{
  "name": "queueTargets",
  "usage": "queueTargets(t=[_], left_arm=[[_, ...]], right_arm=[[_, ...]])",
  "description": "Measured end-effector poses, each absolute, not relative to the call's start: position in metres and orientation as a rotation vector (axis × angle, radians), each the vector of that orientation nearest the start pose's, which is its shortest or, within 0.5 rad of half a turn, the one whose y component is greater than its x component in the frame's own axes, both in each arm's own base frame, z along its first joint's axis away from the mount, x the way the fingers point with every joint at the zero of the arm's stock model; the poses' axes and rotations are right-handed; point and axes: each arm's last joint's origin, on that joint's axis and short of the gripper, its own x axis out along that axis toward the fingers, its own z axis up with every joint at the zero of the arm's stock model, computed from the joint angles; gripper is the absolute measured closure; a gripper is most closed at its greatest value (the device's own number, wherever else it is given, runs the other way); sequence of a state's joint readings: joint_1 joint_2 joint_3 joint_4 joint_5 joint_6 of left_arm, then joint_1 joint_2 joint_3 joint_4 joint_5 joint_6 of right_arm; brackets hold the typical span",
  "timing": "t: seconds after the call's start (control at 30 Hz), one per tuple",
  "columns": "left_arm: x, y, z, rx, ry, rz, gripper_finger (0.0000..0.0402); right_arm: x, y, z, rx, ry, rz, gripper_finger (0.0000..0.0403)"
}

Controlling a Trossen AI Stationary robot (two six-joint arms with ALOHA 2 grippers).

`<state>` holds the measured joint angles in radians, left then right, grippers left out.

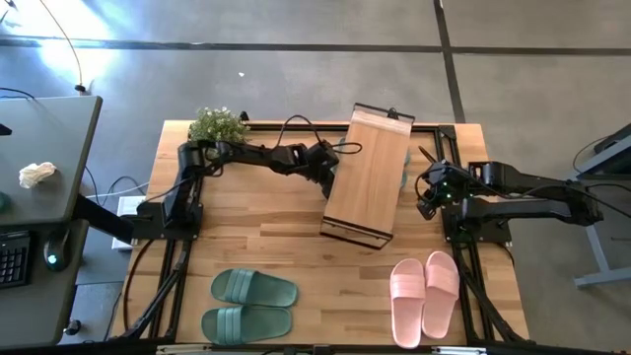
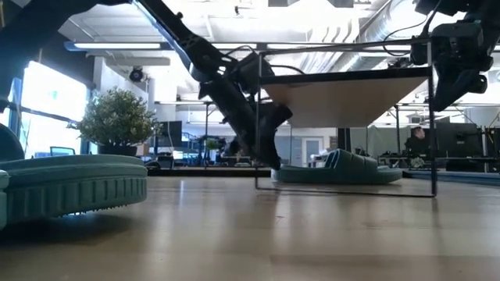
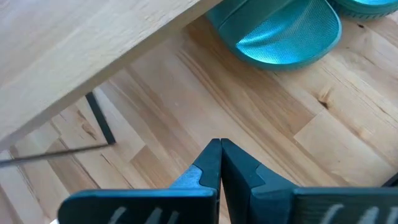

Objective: Pick and place slides into the shelf
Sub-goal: Put the green slide under the shelf

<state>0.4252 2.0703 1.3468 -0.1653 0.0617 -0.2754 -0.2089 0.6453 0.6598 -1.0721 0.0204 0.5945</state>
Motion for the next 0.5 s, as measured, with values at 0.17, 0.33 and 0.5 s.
queueTargets(t=[0.17,0.33,0.5], left_arm=[[0.384,0.175,0.163,-0.395,0.85,0.462,0.0402],[0.381,0.175,0.161,-0.374,0.894,0.432,0.0402],[0.381,0.174,0.147,-0.384,0.944,0.421,0.0402]], right_arm=[[0.098,-0.021,0.242,0.635,0.966,-0.518,0.0403],[0.098,-0.021,0.241,0.634,0.966,-0.519,0.0403],[0.098,-0.022,0.241,0.634,0.966,-0.519,0.0403]])
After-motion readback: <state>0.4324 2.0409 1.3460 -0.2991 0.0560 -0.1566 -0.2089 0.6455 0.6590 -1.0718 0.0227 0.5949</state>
